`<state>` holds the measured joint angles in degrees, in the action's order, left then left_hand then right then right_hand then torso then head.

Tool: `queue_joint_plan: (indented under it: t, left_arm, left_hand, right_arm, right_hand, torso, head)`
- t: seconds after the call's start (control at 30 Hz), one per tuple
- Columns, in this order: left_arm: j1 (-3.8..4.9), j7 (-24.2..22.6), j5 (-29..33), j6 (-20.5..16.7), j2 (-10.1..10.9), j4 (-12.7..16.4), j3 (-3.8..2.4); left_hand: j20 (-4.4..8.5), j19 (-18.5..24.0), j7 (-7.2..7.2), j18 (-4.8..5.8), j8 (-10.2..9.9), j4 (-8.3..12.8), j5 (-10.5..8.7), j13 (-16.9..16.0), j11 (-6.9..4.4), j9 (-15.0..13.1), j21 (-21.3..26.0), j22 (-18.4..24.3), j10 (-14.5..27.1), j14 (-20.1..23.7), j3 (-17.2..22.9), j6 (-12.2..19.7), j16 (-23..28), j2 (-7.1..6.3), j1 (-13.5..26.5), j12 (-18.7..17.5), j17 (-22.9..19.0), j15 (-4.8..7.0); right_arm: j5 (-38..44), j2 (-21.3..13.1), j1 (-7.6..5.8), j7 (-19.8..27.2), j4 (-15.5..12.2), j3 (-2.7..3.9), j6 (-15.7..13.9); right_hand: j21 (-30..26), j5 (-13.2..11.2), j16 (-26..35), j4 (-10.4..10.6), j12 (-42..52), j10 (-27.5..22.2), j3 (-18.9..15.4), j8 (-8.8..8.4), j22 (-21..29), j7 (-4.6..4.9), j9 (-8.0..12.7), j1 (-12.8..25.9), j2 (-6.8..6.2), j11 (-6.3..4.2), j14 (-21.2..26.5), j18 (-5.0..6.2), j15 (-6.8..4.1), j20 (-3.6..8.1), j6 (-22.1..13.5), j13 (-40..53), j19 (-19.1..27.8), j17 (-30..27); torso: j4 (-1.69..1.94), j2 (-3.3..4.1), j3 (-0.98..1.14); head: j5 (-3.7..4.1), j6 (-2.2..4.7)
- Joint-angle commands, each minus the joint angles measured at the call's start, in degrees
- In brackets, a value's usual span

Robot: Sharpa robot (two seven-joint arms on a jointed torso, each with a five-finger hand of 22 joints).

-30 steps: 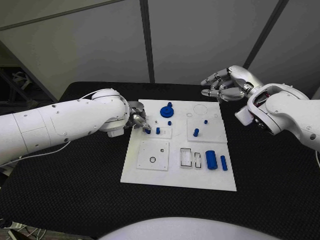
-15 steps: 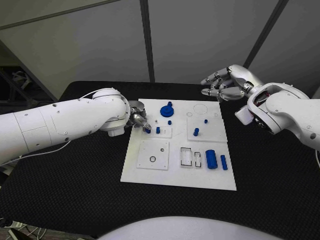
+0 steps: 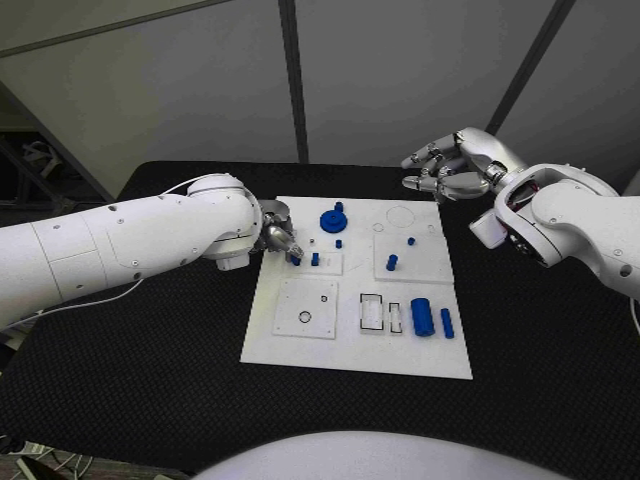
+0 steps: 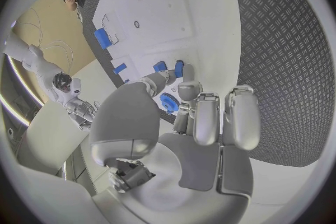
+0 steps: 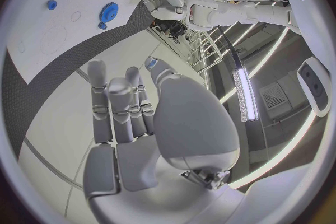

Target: Assemble the parts on the task board

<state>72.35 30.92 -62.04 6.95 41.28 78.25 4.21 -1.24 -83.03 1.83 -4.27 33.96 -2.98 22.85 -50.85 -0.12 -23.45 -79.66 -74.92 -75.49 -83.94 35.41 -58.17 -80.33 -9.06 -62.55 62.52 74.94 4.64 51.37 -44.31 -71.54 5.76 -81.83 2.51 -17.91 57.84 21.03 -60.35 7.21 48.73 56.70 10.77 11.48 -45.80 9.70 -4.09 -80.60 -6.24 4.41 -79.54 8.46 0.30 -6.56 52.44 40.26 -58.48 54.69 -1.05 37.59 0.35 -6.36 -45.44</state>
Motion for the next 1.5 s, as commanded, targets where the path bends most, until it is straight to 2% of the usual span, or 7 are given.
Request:
queue_joint_plan:
  t: [0.03, 0.53, 0.8, 1.0, 1.33, 1.43, 1.5]
  left_arm:
    - [-0.24, 0.8, -0.2, 1.7, -0.3, -0.2, 0.28]
    - [-0.24, 1.5, -0.2, 2.5, -1.1, -1.5, 0.37]
    - [-0.24, 2.1, -0.2, 2.4, -1.2, -2.0, 0.37]
    - [-0.24, 2.5, -0.2, 2.0, -1.3, -2.4, 0.37]
    - [-0.24, 2.4, -0.2, 1.0, -1.3, -2.8, 0.37]
    - [-0.24, 2.1, -0.2, 0.3, -1.2, -2.7, 0.37]
    - [-0.24, 1.7, -0.2, -0.3, -1.1, -2.7, 0.36]
  left_hand:
    - [-0.11, -0.5, -0.03, 1.20, 0.2, 5.8, 0.22, -0.3, -2.18, 0.0, -0.3, -4.2, -2.6, -3.4, 5.4, -0.6, -0.2, 0.18, 0.8, 0.4, 4.9, 0.54]
    - [0.37, -1.2, -0.91, 1.52, -0.3, 3.4, 0.03, -2.8, -2.82, 0.6, -1.2, -5.5, -3.8, -3.5, -0.8, -2.0, -0.3, 0.67, 3.5, 1.8, 5.0, 1.03]
    - [0.52, -1.5, -1.13, 1.66, -1.1, 1.4, -0.04, -3.5, -3.00, 1.4, -1.6, -6.1, -4.0, -3.5, -6.3, -3.1, -0.3, 0.93, 5.1, 2.0, 5.0, 1.16]
    - [0.55, -1.6, -1.12, 1.70, -1.9, -1.1, -0.28, -4.1, -2.95, 2.1, -1.7, -6.3, -4.1, -3.5, -13.7, -4.1, -0.2, 1.28, 6.6, 2.1, 5.1, 1.16]
    - [0.55, -1.7, -1.02, 1.73, -2.7, -3.6, -1.95, -4.5, -2.87, 2.8, -1.7, -6.6, -4.1, -3.5, -19.8, -4.7, -0.2, 2.66, 6.4, 2.1, 5.1, 1.11]
    - [0.51, -1.7, -1.01, 1.74, -2.9, -4.9, -5.49, -4.7, -2.86, 3.0, -1.7, -6.7, -4.2, -3.5, -22.0, -4.9, -0.2, 3.17, 6.6, 2.1, 5.1, 1.06]
    - [0.50, -1.7, -1.00, 1.72, -3.0, -5.5, -6.11, -4.8, -2.83, 3.1, -1.6, -6.6, -4.2, -3.5, -22.9, -5.0, -0.2, 3.40, 6.5, 2.1, 5.1, 1.07]
  right_arm:
    - [0.1, 0.0, -0.10, 0.2, -0.1, 0.04, 0.3]
    - [0.1, -0.1, -0.10, 0.1, -0.2, 0.04, 0.3]
    - [0.1, -0.2, -0.10, 0.1, -0.2, 0.04, 0.2]
    - [0.1, -0.2, -0.10, 0.1, -0.2, 0.04, 0.2]
    - [0.1, -0.2, -0.10, 0.1, -0.2, 0.04, 0.2]
    - [0.1, -0.2, -0.10, 0.1, -0.2, 0.04, 0.2]
    - [0.1, -0.2, -0.10, 0.1, -0.2, 0.04, 0.3]
  right_hand:
    - [-0.2, 0.4, 0.4, 0.1, -0.1, 0.0, 0.1, 0.25, 0.1, -0.26, 0.0, -0.4, -0.36, -0.05, -0.1, 0.87, -0.20, 0.02, -0.1, -0.1, 0.0, 0.0]
    - [-0.2, 0.6, 0.5, 0.1, -0.1, 0.0, 0.2, 0.26, 0.1, -0.27, 0.0, -0.4, -0.37, -0.05, -0.1, 0.88, -0.20, 0.03, -0.1, -0.1, -0.1, -0.1]
    - [-0.2, 0.6, 0.5, 0.1, -0.1, 0.0, 0.2, 0.26, 0.1, -0.27, 0.0, -0.4, -0.37, -0.05, -0.1, 0.88, -0.20, 0.03, -0.1, -0.1, -0.1, -0.1]
    - [-0.3, 0.6, 0.6, 0.2, -0.1, 0.0, 0.2, 0.27, 0.2, -0.26, 0.0, -0.3, -0.39, -0.05, -0.1, 0.88, -0.20, 0.03, -0.1, -0.2, -0.1, -0.1]
    - [-0.3, 0.7, 0.5, 0.2, -0.1, 0.0, 0.2, 0.28, 0.2, -0.26, 0.0, -0.3, -0.41, -0.05, -0.2, 0.89, -0.20, 0.04, -0.1, -0.2, -0.1, -0.1]
    - [-0.3, 0.7, 0.5, 0.2, -0.1, 0.0, 0.2, 0.28, 0.2, -0.26, 0.0, -0.3, -0.41, -0.05, -0.2, 0.89, -0.20, 0.04, -0.1, -0.2, -0.1, -0.1]
    - [-0.3, 0.7, 0.5, 0.2, -0.1, 0.0, 0.2, 0.28, 0.2, -0.26, 0.0, -0.3, -0.41, -0.05, -0.2, 0.89, -0.20, 0.04, -0.1, -0.2, -0.1, -0.1]
  torso:
    - [0.00, 0.03, 0.01]
    - [0.03, -0.02, -0.02]
    - [0.02, -0.01, 0.01]
    - [0.04, -0.03, 0.01]
    - [0.01, -0.01, -0.02]
    - [0.01, 0.01, -0.03]
    - [0.02, 0.04, -0.04]
  head:
    - [0.08, -0.02]
    - [0.28, -0.24]
    - [0.29, -0.26]
    - [0.32, -0.28]
    - [0.33, -0.18]
    - [0.39, -0.11]
    - [0.42, -0.08]
